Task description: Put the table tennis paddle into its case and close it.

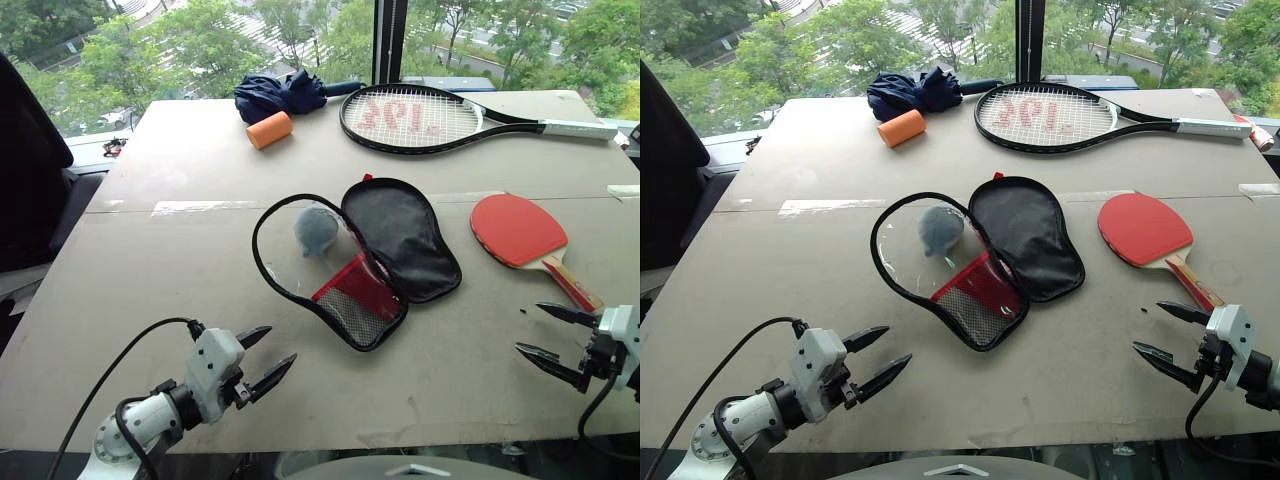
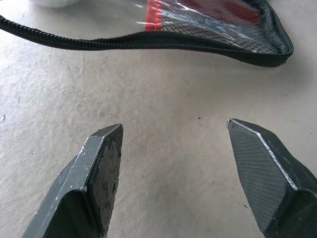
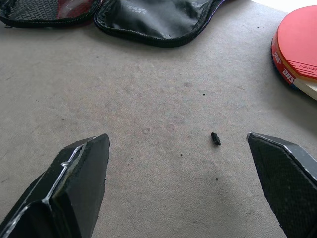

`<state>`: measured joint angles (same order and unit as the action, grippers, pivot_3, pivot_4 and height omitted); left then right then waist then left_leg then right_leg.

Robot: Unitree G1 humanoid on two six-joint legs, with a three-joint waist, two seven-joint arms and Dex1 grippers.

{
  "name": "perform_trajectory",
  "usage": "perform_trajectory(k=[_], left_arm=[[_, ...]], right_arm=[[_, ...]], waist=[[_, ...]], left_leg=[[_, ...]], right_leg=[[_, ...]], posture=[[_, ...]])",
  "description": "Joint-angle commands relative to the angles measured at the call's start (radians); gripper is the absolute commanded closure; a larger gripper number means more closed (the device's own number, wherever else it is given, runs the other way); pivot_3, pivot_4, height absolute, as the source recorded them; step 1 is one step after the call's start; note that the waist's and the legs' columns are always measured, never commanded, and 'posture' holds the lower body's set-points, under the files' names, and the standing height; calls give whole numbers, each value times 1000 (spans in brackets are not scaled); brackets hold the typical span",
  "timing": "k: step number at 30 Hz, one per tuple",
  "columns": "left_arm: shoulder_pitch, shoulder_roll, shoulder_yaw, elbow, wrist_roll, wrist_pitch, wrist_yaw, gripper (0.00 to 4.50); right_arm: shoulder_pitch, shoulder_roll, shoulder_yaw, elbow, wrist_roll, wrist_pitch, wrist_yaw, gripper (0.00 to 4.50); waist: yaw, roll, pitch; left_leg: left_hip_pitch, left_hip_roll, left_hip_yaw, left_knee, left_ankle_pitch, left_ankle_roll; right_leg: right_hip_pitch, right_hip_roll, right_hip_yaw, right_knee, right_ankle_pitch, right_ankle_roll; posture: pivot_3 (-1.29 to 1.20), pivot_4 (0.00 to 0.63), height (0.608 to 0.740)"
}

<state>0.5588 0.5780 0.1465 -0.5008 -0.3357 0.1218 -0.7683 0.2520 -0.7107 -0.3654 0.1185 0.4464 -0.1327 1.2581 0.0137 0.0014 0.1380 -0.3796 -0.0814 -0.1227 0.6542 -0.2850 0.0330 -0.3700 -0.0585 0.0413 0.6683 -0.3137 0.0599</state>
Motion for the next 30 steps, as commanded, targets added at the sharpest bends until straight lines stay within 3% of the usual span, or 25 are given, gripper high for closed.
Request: perform_trajectory(k=[1,22,27,30], left_arm=[[6,4,15,-27,-10,-17,-10,1094],[-1,-3,25,24,-21,-58,-38,1094],[-53,25,68,38,-63,-49,-64,1094],[-96,61,112,27,-165,4,-121,1094]], right_arm=[[-16,-19,-6,8,8,-12,12,28],[-44,-25,0,13,27,13,20,28],[-111,4,50,-127,60,193,-106,28],[-171,22,96,-209,59,319,-210,28]], waist=[[0,0,0],[0,0,0],[-3,0,0],[-1,1,0]], left_leg=[[0,0,0,0,0,0],[0,0,0,0,0,0],[0,1,0,0,0,0],[0,1,0,0,0,0]], right_leg=[[0,0,0,0,0,0],[0,0,0,0,0,0],[0,1,0,0,0,0],[0,1,0,2,0,0]], posture=[[0,150,740],[0,150,740],[0,150,740],[0,150,740]])
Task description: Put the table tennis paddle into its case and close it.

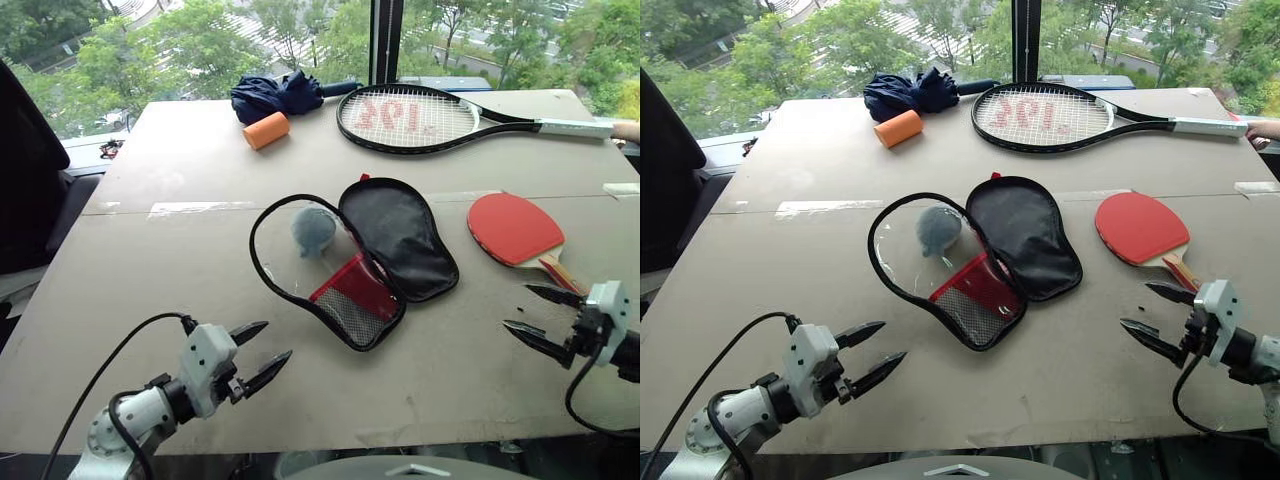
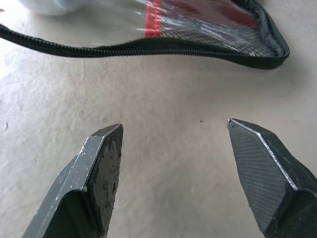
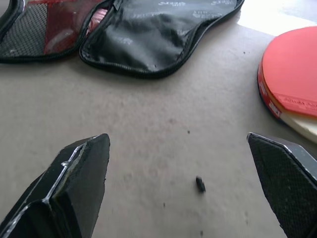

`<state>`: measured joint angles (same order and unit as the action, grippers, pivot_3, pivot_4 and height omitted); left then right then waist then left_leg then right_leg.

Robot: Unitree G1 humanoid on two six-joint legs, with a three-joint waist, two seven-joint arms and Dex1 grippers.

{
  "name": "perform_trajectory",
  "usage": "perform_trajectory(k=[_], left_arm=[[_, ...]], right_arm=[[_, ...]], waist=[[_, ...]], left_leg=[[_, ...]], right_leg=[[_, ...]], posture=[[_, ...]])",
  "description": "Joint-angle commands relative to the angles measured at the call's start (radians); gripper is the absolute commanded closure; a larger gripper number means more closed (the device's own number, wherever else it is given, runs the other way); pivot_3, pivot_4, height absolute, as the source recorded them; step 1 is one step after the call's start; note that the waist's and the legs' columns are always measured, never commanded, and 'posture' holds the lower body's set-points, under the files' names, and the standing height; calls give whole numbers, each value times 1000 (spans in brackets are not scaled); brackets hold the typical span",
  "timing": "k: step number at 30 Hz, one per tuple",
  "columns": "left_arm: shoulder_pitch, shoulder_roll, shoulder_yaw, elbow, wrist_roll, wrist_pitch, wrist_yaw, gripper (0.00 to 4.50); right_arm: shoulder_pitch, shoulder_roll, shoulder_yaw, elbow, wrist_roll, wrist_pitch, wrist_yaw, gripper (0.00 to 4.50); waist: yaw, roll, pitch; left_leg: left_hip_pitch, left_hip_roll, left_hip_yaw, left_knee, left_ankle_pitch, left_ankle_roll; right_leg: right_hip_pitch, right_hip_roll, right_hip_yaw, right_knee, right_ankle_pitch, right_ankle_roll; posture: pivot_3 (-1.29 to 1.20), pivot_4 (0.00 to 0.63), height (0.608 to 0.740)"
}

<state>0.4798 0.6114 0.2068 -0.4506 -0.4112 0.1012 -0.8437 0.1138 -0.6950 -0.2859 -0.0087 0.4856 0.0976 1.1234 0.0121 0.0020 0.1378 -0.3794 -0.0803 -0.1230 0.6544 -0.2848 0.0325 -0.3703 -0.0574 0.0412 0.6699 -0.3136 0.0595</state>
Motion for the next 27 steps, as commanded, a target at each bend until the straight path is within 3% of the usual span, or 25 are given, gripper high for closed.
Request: perform_trajectory(k=[1,8,12,18,21,27], left_arm=[[-30,45,66,-30,-128,44,-72,1094],[-178,182,171,-36,-339,162,-208,1094],[-274,250,219,-23,-399,221,-237,1094],[-370,285,237,5,-393,256,-244,1094],[-393,286,245,1,-397,272,-246,1094],[-408,280,237,-31,-395,292,-248,1094]], right_arm=[[-61,11,37,-101,15,130,-109,28],[-352,45,212,-84,-103,444,-352,28],[-490,102,251,-57,-57,583,-372,28],[-566,140,371,-4,-140,633,-394,28],[-569,158,364,-6,-143,652,-418,786],[-490,106,338,-123,-130,674,-399,3685]], waist=[[1,0,0],[-3,0,0],[-5,0,0],[-21,-1,1],[-28,-1,0],[-29,-1,1]], left_leg=[[0,0,0,0,0,0],[-1,0,0,0,3,-5],[-5,0,0,0,3,-5],[-6,0,1,0,3,-5],[-6,0,1,0,3,-5],[-6,0,1,0,3,-5]], right_leg=[[0,0,0,0,0,0],[-2,0,0,0,0,0],[-7,0,0,1,0,0],[-8,0,0,1,0,0],[-8,0,1,2,0,0],[-9,1,1,3,0,0]], posture=[[0,150,740],[0,150,740],[0,150,740],[0,150,740],[0,150,740],[0,150,740]])
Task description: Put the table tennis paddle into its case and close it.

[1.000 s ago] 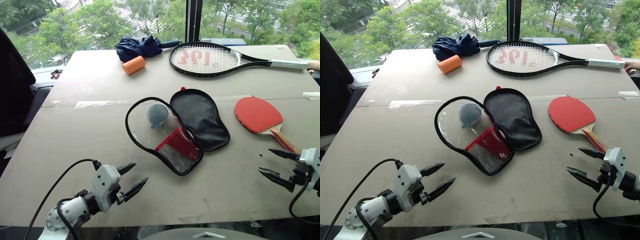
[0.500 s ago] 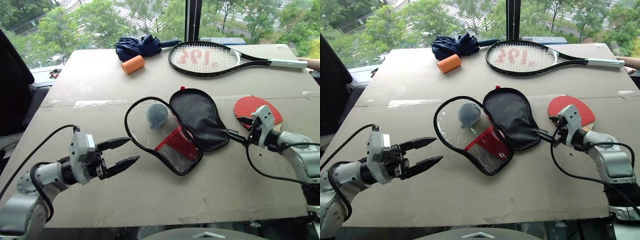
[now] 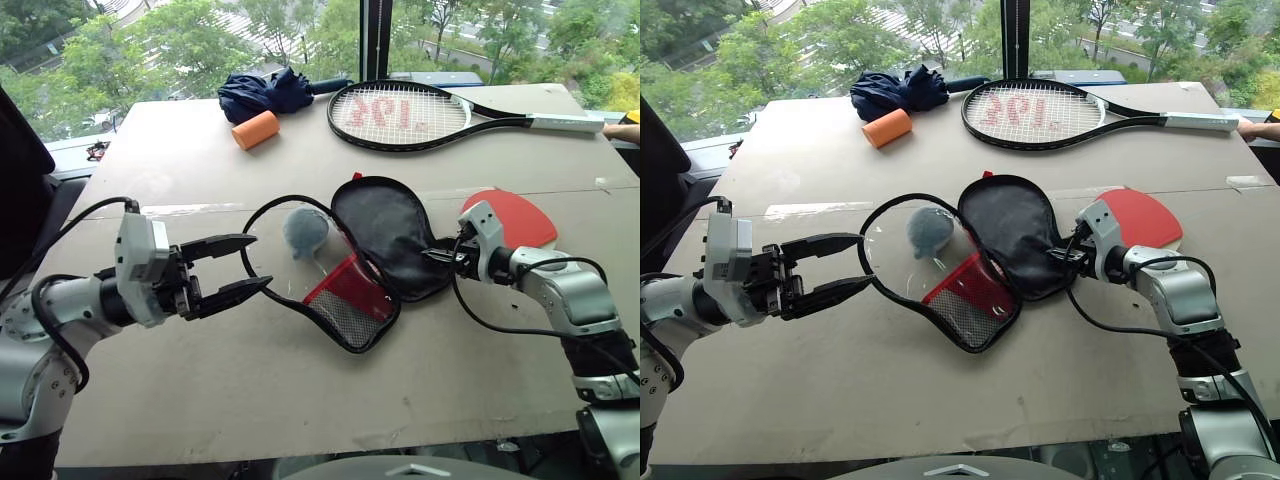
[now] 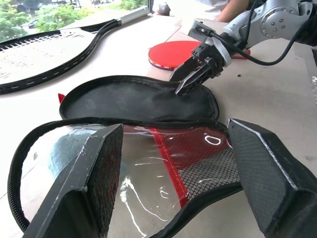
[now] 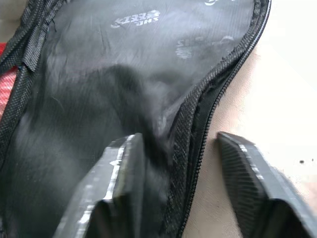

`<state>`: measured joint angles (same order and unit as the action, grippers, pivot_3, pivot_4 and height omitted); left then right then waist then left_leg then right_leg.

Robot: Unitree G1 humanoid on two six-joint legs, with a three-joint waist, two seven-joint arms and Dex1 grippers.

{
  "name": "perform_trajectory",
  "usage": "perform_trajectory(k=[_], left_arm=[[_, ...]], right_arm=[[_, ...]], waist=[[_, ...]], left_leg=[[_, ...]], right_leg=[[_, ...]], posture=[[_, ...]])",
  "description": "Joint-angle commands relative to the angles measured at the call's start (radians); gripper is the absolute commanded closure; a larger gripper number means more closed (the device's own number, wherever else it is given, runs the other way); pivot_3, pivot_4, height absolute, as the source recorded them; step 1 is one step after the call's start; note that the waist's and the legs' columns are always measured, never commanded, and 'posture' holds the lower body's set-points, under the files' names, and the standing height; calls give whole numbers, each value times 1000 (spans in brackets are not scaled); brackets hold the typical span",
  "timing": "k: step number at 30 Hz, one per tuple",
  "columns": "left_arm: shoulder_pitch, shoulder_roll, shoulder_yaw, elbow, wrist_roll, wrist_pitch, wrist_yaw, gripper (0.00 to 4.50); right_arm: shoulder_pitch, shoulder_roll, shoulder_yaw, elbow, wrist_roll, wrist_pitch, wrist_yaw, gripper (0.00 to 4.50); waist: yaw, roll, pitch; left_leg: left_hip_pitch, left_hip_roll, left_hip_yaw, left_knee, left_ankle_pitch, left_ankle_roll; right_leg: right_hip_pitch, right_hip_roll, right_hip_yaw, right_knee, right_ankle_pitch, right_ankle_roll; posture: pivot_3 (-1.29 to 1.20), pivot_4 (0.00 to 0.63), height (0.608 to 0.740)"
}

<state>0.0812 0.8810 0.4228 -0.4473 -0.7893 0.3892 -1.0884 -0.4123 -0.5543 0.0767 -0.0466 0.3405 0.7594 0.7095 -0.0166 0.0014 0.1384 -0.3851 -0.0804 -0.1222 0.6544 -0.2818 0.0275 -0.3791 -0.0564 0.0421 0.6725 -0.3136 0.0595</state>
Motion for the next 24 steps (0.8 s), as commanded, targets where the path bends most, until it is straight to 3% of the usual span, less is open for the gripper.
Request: perform_trajectory(k=[1,2,10,16,19,24], left_arm=[[-11,9,17,-38,-15,5,-3,1094],[-13,8,13,-40,-13,6,-5,1094],[-32,9,-11,-52,-20,24,-19,1094],[-76,10,-53,-36,-7,35,-33,1094],[-95,10,-64,-33,-11,42,-39,1094],[-127,30,-58,-48,-41,73,-56,1094]], right_arm=[[54,-48,-30,-109,17,21,17,4090],[71,-59,-35,-131,22,30,17,4437],[261,-122,-165,-371,112,149,-6,4437],[274,-171,-166,-363,126,127,24,4437],[268,-187,-157,-372,132,137,31,3630],[311,-204,-320,-434,202,139,23,1188]], waist=[[2,0,0],[2,0,0],[6,0,0],[1,0,0],[2,0,0],[7,-1,1]], left_leg=[[0,0,0,0,0,0],[0,0,0,0,0,0],[0,0,0,0,0,0],[1,0,1,0,0,0],[1,0,1,0,0,0],[0,0,1,0,0,0]], right_leg=[[0,0,0,0,0,0],[0,0,0,0,0,0],[0,0,0,0,0,0],[0,0,1,2,0,0],[0,0,1,3,0,0],[0,0,1,1,0,0]], posture=[[0,150,740],[0,150,740],[0,150,740],[0,150,740],[0,150,740],[0,150,740]])
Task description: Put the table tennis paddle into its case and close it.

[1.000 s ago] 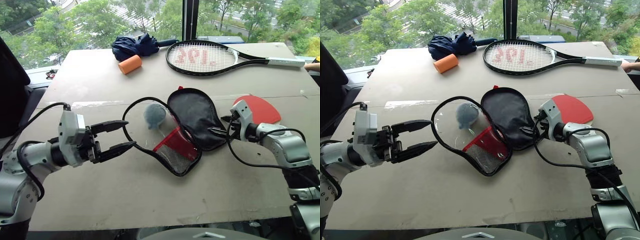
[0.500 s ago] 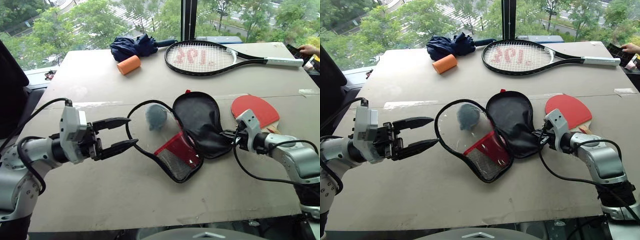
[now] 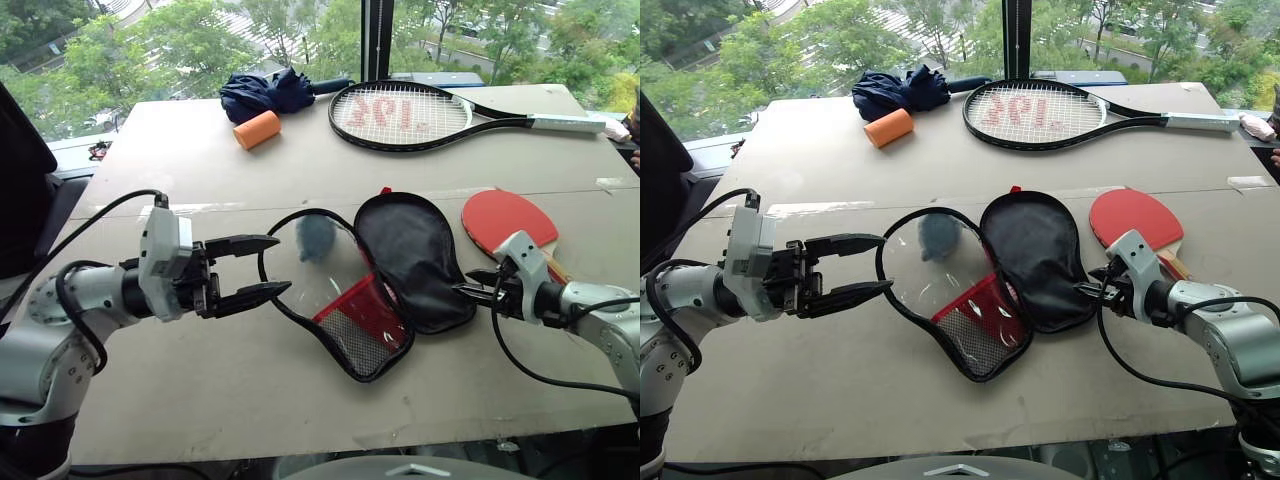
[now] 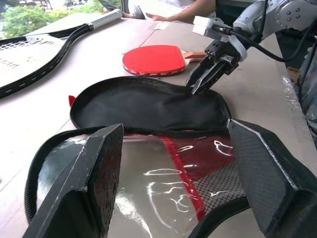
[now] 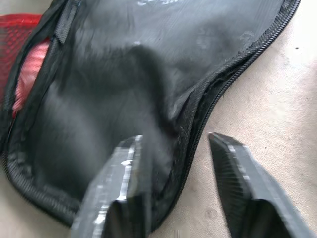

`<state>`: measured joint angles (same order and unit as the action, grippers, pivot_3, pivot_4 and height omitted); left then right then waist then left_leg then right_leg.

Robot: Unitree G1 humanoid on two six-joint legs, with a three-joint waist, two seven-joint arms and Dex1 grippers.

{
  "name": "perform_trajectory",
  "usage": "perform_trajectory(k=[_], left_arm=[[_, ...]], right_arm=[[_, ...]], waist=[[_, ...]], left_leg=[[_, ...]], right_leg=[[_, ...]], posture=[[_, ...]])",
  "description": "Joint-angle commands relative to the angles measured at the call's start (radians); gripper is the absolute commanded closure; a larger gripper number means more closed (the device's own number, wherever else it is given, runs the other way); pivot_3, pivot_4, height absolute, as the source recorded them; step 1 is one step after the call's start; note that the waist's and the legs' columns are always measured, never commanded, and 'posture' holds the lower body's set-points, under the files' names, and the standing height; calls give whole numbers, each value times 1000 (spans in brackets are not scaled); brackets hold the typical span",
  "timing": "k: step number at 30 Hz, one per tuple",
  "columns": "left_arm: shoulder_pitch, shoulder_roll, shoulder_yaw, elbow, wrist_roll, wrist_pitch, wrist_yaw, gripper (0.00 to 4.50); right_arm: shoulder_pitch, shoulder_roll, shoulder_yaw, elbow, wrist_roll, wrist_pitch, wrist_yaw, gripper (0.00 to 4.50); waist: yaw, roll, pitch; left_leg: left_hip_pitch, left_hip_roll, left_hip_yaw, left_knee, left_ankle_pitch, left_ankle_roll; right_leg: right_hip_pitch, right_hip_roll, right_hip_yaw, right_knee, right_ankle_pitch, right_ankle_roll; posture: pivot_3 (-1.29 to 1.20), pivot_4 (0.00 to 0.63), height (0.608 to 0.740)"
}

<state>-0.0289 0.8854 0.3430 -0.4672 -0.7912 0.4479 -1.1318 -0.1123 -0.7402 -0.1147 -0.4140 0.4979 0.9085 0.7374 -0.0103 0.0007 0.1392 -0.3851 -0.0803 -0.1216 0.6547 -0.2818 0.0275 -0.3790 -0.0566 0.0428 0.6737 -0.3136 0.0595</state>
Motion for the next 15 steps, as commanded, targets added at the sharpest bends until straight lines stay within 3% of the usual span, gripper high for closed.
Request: perform_trajectory(k=[1,2,6,11,15], left_arm=[[-22,28,24,-33,-45,21,-14,1094],[-27,31,26,-36,-52,27,-15,1094],[-66,41,14,-49,-81,53,-12,1094],[-131,51,-22,-52,-90,79,-17,1094],[-175,59,-43,-47,-88,97,-14,1094]], right_arm=[[20,-17,-173,-76,68,-6,-5,937],[28,-17,-208,-82,84,-4,-7,505],[74,-69,-343,-23,61,-29,-8,505],[132,-169,-328,171,-84,-129,-18,505],[103,-172,-275,281,-93,-108,-10,505]], waist=[[0,0,0],[0,0,0],[1,0,0],[-1,-1,0],[-6,-1,0]], left_leg=[[0,0,0,0,0,0],[0,0,0,0,0,0],[0,0,0,0,0,0],[1,0,1,0,0,0],[1,0,2,0,0,0]], right_leg=[[0,0,0,0,0,0],[0,0,0,0,0,0],[0,0,0,0,0,0],[1,0,0,1,0,0],[1,1,2,2,0,0]], posture=[[0,150,740],[0,150,740],[0,150,740],[0,150,740],[0,150,740]])
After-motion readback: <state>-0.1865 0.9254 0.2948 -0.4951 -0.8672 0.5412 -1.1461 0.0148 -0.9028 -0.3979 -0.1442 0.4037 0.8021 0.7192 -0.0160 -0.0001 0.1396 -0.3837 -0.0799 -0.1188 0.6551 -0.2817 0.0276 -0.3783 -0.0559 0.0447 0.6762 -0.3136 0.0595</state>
